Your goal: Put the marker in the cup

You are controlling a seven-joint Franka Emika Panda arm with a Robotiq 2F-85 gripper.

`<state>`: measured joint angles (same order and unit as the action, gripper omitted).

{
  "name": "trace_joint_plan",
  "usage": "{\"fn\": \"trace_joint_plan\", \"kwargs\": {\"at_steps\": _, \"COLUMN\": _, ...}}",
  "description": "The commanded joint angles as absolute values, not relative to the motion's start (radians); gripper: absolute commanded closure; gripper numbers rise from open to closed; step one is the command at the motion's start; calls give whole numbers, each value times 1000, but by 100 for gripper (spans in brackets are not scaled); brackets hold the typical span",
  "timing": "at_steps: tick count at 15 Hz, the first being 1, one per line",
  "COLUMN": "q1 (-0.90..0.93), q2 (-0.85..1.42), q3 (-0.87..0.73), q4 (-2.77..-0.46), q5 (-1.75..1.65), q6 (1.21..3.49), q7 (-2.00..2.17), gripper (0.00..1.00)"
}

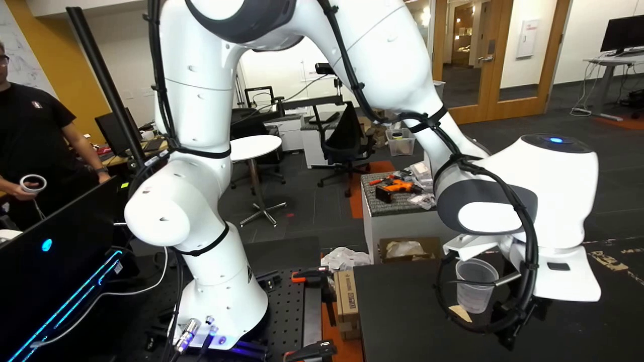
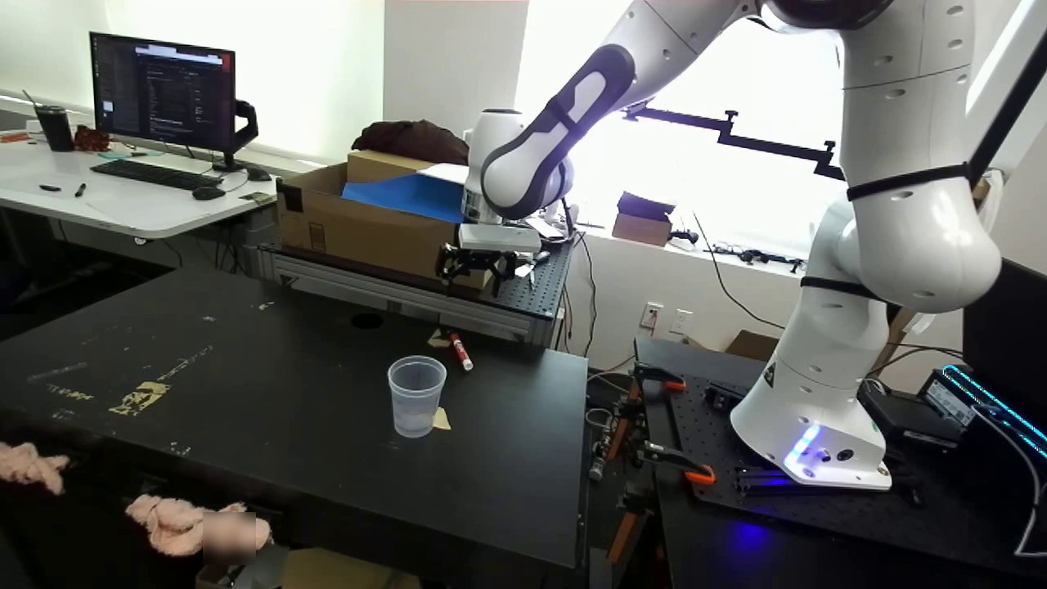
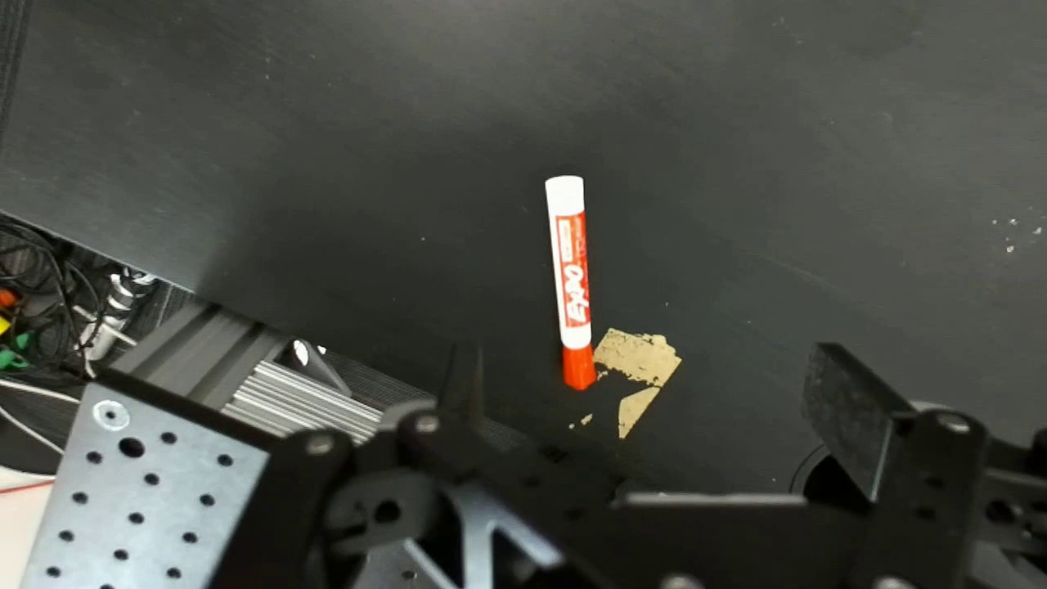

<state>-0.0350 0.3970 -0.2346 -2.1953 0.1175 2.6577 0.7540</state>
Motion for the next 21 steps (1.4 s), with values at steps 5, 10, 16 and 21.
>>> {"fn": "trace_joint_plan", "kwargs": {"at_steps": 5, "q1": -20, "q2": 518, "q3": -239, "q4": -2100, "q5": 109, "q6": 2702, "q7": 754, "gripper": 0}}
{"fn": "trace_joint_plan", "kwargs": {"at_steps": 10, "q1": -20, "q2": 602, "q3": -240, "q4": -2042, "q5": 123, "q6": 2720, "q7": 751, "gripper": 0}}
{"fn": "trace_joint_plan", "kwargs": {"at_steps": 16, "q1": -47, "q2": 667, "q3": -223, "q4": -2015, "q5": 168, "q6": 2721, "q7": 736, "gripper": 0}}
{"fn": "trace_joint_plan", "kwargs": {"at_steps": 21, "q1": -70, "q2": 715, "q3": -203, "q4": -2009, "q5": 215, "q6": 2749, "q7": 718, "gripper": 0}}
